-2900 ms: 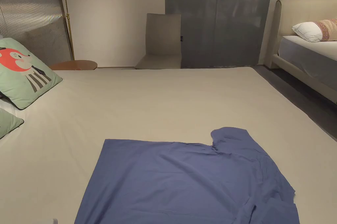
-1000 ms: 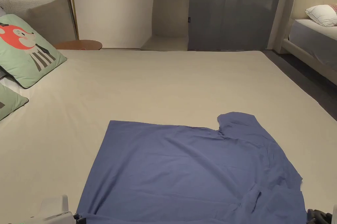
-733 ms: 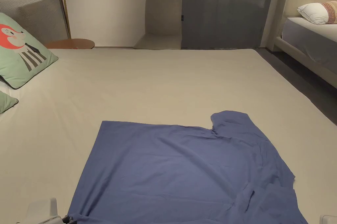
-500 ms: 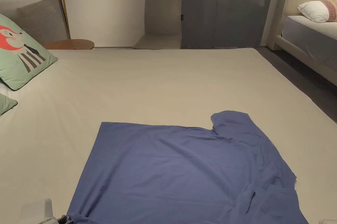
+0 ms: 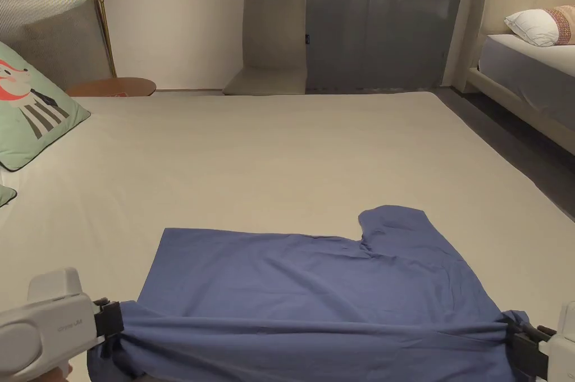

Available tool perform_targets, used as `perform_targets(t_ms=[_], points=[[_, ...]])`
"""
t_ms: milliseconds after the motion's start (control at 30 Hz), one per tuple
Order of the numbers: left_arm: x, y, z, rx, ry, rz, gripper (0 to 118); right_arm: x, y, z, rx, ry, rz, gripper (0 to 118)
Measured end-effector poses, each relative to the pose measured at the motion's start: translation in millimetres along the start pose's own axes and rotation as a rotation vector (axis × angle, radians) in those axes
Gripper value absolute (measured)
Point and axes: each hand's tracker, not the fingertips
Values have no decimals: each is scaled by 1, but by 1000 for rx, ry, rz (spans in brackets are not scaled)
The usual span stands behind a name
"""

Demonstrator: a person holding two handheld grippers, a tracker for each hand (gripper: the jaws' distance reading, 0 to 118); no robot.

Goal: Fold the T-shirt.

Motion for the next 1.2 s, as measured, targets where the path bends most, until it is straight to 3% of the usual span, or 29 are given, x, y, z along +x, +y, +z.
perform_targets(t_ms=[133, 300, 400, 533, 733, 767, 800, 867, 900, 933, 1167, 1200], points=[[10, 24, -43, -42, 19, 6, 5, 3, 17, -49, -69, -33, -35, 5], [17, 36, -88, -123, 91, -44, 5, 5, 27, -93, -160, -130, 3, 4], [16, 34, -110, -184, 99, -39, 5, 13, 27, -119, -204, -109, -25, 4], [13, 28, -126, -201, 107, -40, 5, 10, 23, -138, -239, -124, 38, 4], [10, 28, -130, -204, 112, -41, 5, 12, 22, -144, -245, -136, 52, 5], [9, 29, -128, -193, 110, -36, 12, 12, 23, -143, -242, -136, 50, 7], [9, 29, -125, -182, 110, -33, 40, 12, 22, -139, -236, -140, 46, 23], [8, 33, -116, -165, 105, -40, 92, 13, 25, -131, -203, -169, 63, 74], [8, 34, -108, -148, 92, -52, 111, 14, 27, -124, -185, -174, 73, 96], [8, 35, -97, -95, 78, -70, 109, 15, 28, -117, -142, -168, 76, 101], [14, 31, -20, 127, 63, -118, 107, 7, 37, -44, 111, -148, 91, 100], [15, 28, -11, 139, 55, -111, 101, 4, 35, -38, 133, -144, 85, 99]])
